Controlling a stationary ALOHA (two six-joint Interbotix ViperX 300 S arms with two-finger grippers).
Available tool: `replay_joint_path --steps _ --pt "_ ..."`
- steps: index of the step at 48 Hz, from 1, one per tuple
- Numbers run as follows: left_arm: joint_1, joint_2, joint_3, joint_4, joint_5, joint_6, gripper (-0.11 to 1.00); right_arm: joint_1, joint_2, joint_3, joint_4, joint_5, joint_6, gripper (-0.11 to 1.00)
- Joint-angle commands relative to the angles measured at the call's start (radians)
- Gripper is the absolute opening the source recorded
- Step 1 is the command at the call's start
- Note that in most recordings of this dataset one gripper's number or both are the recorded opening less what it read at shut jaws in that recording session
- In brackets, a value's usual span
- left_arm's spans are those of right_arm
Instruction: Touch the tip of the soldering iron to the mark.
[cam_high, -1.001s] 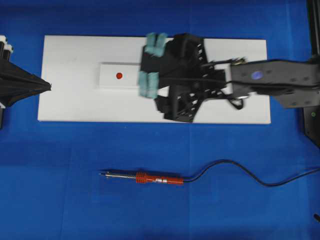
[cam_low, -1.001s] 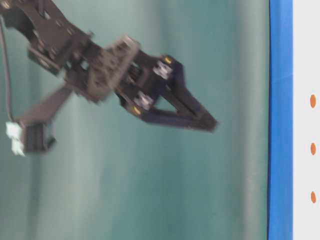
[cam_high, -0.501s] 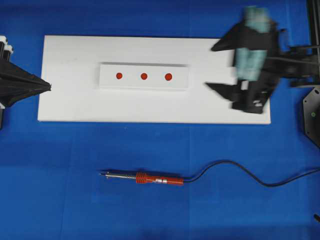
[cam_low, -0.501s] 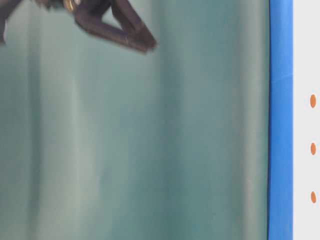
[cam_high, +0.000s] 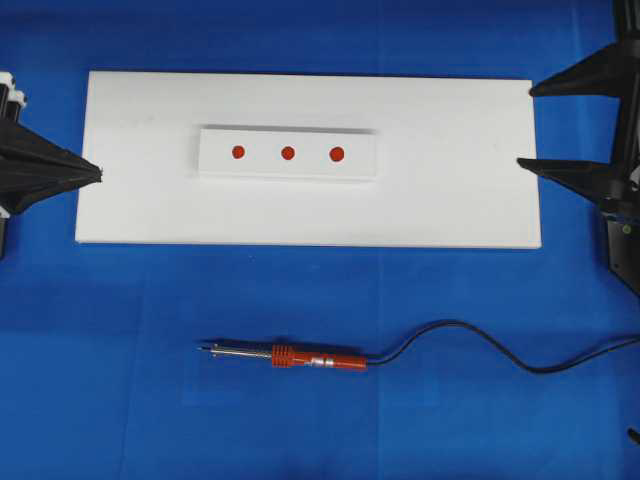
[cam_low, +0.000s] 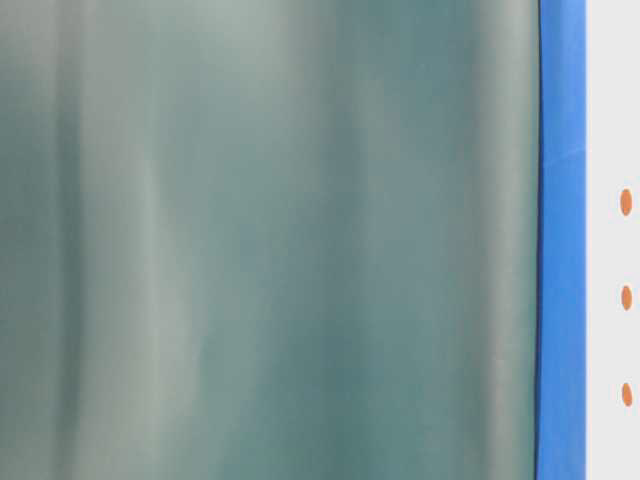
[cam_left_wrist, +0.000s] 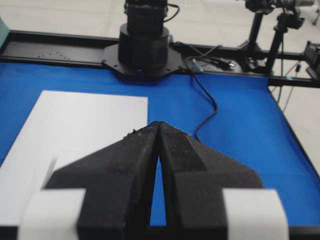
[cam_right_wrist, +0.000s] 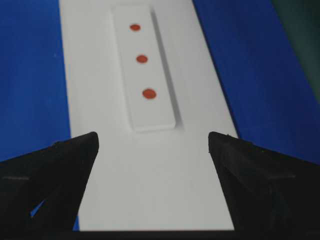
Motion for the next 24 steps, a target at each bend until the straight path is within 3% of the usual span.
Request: replay_joint_path --steps 1,24 --pt "-0.002 0.005 -0.011 0.002 -0.009 0.002 0.00 -0.006 -0.034 0.029 -0.002 -0.025 0.005 0.88" --pt "-0.002 0.005 -0.009 0.002 -0.011 0.002 0.00 -0.023 -0.052 0.097 -0.002 -0.054 0.008 0.88"
